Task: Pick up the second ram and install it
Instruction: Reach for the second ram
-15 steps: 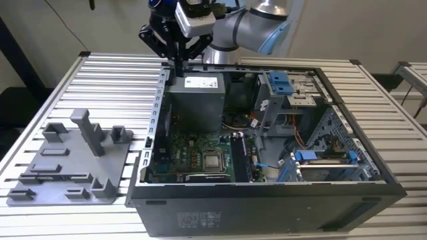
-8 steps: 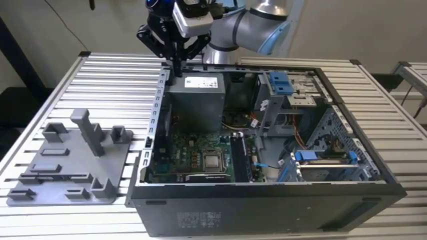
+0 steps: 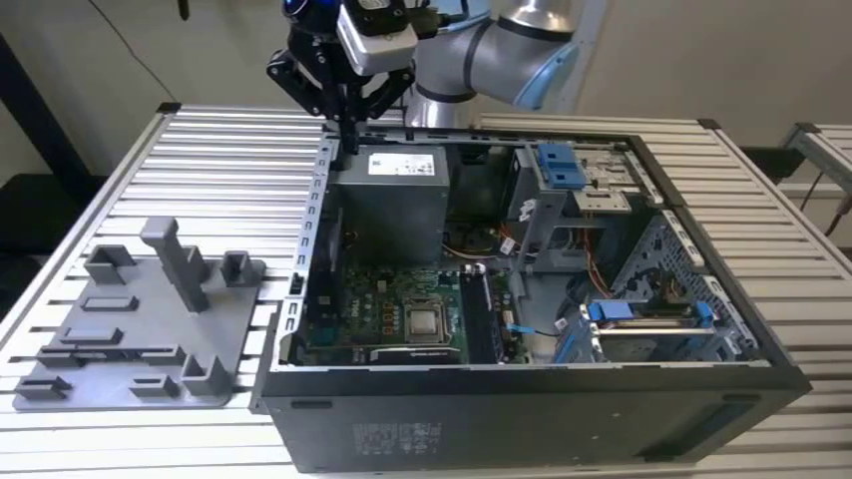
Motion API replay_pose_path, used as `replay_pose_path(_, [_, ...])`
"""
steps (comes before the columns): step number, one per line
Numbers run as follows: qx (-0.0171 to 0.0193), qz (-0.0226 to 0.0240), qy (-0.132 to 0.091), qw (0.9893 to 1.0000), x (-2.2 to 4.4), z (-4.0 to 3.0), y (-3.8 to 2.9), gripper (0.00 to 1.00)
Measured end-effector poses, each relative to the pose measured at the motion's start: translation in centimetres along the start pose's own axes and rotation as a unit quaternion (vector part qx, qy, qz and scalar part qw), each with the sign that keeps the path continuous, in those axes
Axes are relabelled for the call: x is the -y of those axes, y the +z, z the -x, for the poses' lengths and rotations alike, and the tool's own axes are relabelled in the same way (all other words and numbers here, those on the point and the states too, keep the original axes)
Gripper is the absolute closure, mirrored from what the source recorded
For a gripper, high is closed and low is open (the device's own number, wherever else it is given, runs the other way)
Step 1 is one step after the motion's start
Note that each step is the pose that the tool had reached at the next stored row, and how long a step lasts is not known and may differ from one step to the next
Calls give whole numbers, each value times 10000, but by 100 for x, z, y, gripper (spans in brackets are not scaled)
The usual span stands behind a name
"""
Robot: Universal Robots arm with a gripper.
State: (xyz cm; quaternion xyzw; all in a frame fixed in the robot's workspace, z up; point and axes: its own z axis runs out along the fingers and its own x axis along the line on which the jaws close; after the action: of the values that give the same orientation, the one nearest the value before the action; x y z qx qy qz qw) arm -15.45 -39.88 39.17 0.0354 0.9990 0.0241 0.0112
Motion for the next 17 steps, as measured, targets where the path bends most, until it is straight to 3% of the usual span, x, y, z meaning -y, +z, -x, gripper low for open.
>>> replay_pose_path(17, [0,0,0,10000,8,-109,6,89])
